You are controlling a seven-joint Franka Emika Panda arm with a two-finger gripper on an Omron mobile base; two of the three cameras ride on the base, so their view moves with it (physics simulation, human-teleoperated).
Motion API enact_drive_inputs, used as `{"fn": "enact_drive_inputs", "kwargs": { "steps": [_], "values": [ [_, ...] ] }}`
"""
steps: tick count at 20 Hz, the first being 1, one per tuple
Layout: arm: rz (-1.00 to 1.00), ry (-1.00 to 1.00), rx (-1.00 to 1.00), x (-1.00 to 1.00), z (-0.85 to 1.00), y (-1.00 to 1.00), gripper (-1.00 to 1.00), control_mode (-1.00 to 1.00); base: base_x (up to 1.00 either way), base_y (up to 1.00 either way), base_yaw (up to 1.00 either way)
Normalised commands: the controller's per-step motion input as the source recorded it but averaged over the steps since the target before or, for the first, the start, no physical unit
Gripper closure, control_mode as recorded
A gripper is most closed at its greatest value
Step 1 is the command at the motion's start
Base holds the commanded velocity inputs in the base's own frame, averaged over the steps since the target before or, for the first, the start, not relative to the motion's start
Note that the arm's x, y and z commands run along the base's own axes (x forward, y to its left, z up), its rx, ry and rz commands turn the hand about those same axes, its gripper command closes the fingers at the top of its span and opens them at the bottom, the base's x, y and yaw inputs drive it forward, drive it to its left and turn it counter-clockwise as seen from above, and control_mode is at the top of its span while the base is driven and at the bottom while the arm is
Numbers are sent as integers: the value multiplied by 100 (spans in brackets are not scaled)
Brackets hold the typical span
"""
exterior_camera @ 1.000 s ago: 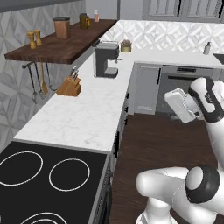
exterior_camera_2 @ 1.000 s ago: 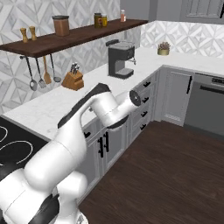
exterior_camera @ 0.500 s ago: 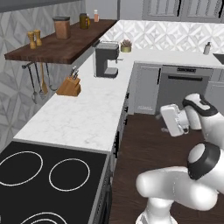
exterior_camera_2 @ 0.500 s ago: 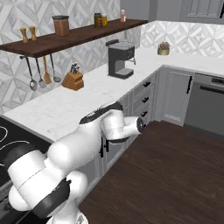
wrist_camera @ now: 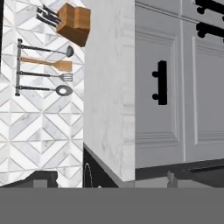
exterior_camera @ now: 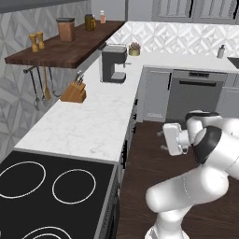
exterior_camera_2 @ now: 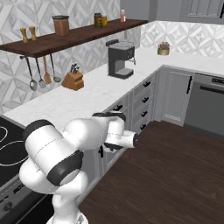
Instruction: Take a straw from the drawer in front and place it inside the glass cup on the dining counter.
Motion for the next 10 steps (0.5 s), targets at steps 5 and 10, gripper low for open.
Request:
{"fn": "enact_drive_inputs", "kwargs": {
  "steps": [5,10],
  "values": [
    [1,0,6,30,-34,40,-100,-100,0,0,0],
    [0,0,0,42,-22,35,-100,-100,0,0,0]
  ]
}}
